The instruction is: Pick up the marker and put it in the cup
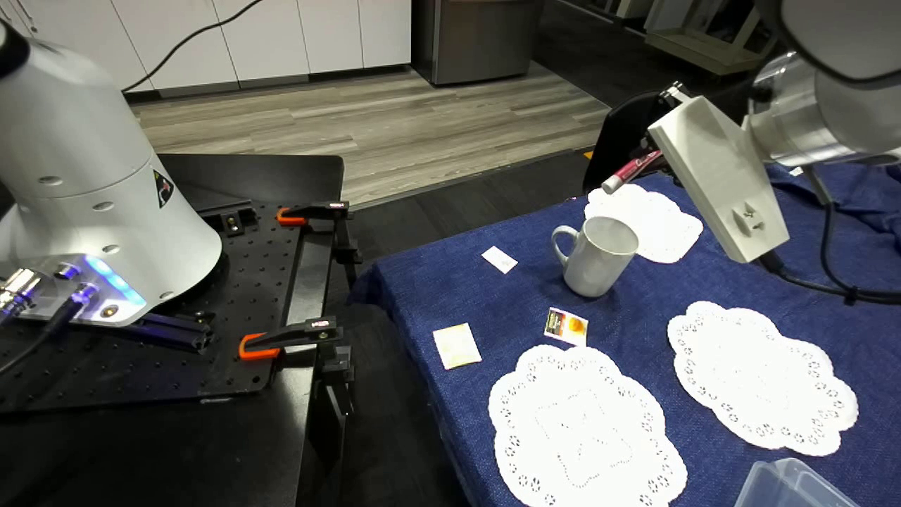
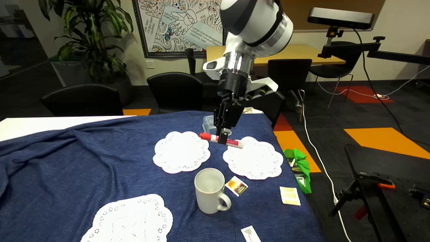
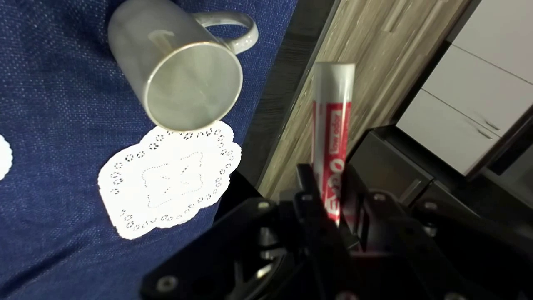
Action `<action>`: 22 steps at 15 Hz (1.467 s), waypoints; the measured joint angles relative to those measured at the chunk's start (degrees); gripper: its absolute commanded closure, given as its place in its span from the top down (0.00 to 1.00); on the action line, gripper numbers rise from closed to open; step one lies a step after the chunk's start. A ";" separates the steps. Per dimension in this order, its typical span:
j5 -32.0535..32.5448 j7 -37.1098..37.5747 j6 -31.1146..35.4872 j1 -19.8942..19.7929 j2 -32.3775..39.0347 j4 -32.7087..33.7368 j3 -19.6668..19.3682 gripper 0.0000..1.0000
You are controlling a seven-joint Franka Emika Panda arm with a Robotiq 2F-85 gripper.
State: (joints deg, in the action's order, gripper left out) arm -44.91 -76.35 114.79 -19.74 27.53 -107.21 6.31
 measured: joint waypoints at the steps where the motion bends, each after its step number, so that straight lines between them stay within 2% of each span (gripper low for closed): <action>1: 0.00 0.00 0.00 0.00 0.01 0.00 -0.01 0.20; 2: 0.00 0.00 0.00 0.00 0.01 0.01 -0.03 0.20; 3: 0.00 0.00 0.00 0.00 0.02 0.01 -0.04 0.05; 6: -0.67 -0.14 0.00 0.66 0.26 0.01 -0.52 0.05; 9: -4.86 -3.76 0.28 2.04 1.32 0.01 -0.56 0.05; 15: -15.39 -18.36 2.42 4.18 3.72 -0.05 -0.77 0.05; 22: -28.77 -38.08 3.65 4.69 4.88 -1.61 -3.06 0.05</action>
State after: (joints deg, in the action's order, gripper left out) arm -73.68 -114.43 118.44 -15.05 32.42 -108.82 3.25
